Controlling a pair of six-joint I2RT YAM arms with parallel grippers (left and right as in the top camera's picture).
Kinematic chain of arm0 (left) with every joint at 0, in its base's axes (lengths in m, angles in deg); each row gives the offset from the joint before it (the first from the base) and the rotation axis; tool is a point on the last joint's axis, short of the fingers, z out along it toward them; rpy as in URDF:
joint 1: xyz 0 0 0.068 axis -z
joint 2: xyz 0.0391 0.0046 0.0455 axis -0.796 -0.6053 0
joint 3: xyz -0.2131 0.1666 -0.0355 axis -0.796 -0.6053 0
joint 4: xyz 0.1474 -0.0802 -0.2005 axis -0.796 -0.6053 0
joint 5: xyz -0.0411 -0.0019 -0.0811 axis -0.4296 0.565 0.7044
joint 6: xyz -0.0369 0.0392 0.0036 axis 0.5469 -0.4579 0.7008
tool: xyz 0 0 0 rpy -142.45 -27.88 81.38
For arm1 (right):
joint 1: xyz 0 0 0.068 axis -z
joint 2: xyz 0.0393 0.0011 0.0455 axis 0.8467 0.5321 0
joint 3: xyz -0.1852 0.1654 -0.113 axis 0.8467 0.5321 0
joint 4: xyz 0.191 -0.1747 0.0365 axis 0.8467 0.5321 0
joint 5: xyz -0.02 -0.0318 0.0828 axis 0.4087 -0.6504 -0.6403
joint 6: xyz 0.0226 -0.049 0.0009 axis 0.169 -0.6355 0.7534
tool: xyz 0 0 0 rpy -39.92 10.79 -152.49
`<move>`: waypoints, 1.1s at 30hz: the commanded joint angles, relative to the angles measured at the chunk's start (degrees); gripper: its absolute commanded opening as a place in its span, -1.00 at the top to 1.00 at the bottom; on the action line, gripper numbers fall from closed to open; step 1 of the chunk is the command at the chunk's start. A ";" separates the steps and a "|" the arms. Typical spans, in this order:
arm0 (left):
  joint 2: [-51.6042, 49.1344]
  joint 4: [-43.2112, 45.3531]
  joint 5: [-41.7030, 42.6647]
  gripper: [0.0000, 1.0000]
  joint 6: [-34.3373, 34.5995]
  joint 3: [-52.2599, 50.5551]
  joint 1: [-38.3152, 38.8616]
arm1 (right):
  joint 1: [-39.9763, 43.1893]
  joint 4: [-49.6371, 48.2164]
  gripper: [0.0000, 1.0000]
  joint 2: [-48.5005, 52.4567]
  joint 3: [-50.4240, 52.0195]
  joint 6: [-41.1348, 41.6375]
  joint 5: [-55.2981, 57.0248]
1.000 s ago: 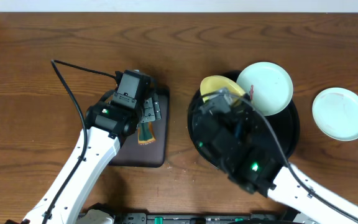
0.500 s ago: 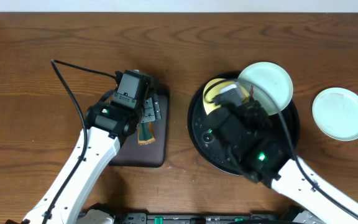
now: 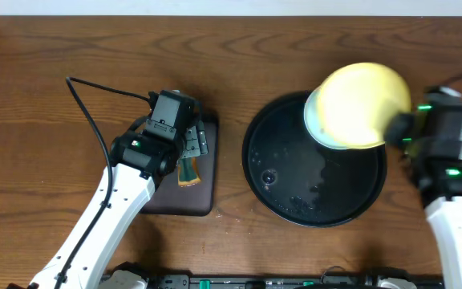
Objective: Clean dirty plates on tray and stack at the side
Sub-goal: 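Carry the yellow plate right and stack it on the blue plate, then move the right gripper back and grip the remaining blue plate rim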
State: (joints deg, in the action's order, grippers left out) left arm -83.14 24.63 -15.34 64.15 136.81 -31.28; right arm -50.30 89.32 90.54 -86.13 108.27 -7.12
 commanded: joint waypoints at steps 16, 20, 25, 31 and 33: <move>0.09 -0.31 -0.66 -0.68 0.07 1.03 -0.31 | 39.39 -8.26 0.21 25.62 -1.11 2.19 -15.63; 0.09 -0.33 -0.66 -0.67 0.07 1.03 -0.31 | 36.70 -17.14 -0.39 25.40 -1.14 -4.63 -36.44; 0.09 -0.33 -0.66 -0.67 0.07 1.03 -0.31 | 26.64 -16.61 -0.13 23.10 -1.14 -7.15 -39.32; 0.09 -0.33 -0.66 -0.68 0.07 1.03 -0.31 | 7.98 -8.72 -0.27 24.00 -1.11 -9.77 -15.26; 0.09 -0.33 -0.66 -0.68 0.07 1.03 -0.31 | 1.99 -9.73 -0.32 25.97 -1.11 -10.08 -1.05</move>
State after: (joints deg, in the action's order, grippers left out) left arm -83.14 24.63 -15.47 64.15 136.81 -31.34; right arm -41.34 80.38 114.93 -86.70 100.75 -30.62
